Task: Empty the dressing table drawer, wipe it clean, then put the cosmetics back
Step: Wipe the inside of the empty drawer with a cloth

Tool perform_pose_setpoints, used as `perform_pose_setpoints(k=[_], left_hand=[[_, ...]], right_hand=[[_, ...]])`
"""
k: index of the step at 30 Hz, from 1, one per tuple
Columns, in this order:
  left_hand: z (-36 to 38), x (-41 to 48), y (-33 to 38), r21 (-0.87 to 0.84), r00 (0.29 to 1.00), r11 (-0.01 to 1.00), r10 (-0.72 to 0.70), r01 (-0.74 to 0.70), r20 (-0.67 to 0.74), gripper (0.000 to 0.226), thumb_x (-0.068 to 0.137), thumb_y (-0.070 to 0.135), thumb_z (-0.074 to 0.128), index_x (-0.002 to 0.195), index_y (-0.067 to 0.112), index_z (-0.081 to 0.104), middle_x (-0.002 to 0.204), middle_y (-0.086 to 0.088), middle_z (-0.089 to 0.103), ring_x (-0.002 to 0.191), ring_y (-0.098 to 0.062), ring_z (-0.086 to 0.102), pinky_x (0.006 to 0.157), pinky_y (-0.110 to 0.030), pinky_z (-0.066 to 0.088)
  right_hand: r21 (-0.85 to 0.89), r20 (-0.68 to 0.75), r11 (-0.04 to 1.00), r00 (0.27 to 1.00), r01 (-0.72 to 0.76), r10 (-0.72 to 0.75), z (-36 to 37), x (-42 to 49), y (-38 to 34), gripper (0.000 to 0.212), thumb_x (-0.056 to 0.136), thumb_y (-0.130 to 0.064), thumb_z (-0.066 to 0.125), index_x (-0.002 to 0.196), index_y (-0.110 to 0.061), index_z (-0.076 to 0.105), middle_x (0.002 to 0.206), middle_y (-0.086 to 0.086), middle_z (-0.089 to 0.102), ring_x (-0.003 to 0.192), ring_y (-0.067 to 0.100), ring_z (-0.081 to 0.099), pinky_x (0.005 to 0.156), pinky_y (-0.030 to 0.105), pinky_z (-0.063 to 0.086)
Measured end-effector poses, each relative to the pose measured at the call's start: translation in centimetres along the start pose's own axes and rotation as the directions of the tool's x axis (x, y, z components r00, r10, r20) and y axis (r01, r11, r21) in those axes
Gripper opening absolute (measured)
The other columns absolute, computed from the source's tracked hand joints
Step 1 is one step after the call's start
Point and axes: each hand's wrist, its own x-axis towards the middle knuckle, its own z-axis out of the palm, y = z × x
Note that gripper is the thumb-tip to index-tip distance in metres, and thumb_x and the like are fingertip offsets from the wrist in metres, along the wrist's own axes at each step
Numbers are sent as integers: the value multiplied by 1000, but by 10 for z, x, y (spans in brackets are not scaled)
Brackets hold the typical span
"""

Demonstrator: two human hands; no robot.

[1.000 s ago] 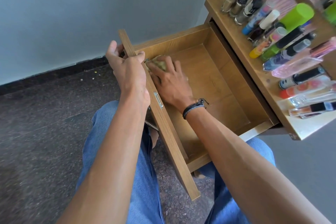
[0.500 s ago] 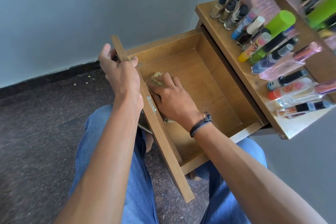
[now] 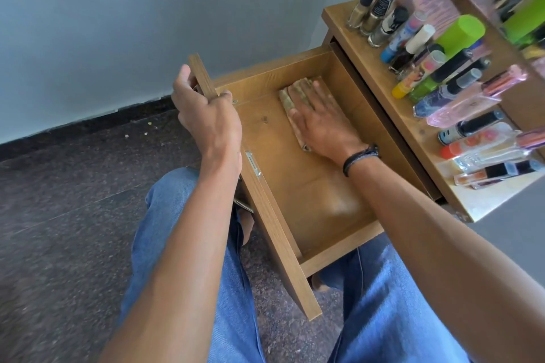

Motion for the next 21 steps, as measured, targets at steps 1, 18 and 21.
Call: perform_pose_setpoints(k=[1,18,21], left_hand=[[0,2,-2,0,1000,1000,-1,1,-1,68,83,5,54,147,26,40,140,11,46,129,-25,51,99,-30,49],[2,8,-9,-4,1000,1000,-1,1,-20,67,91,-7,57,146,27,40,131,15,43,129,-13,46,86,-20,41],[2,8,-11,-3,1000,1000,-1,1,-25,67,91,-7,57,147,26,40,129,16,43,130,-14,44,85,-19,39]], right_hand=[[-2,-24,1000,1000,6,-6,1,1,3,56,111,-43,14,164,-26,4,172,2,-5,157,20,-12,128,42,-2],[-37,-130,923,917,-384,376,2,-71,-23,48,104,-28,42,146,-6,43,151,20,45,134,38,40,96,43,47],[-8,-104,910,905,-415,412,-5,-75,-23,43,102,-30,45,135,-3,52,138,19,55,129,38,44,90,42,48]])
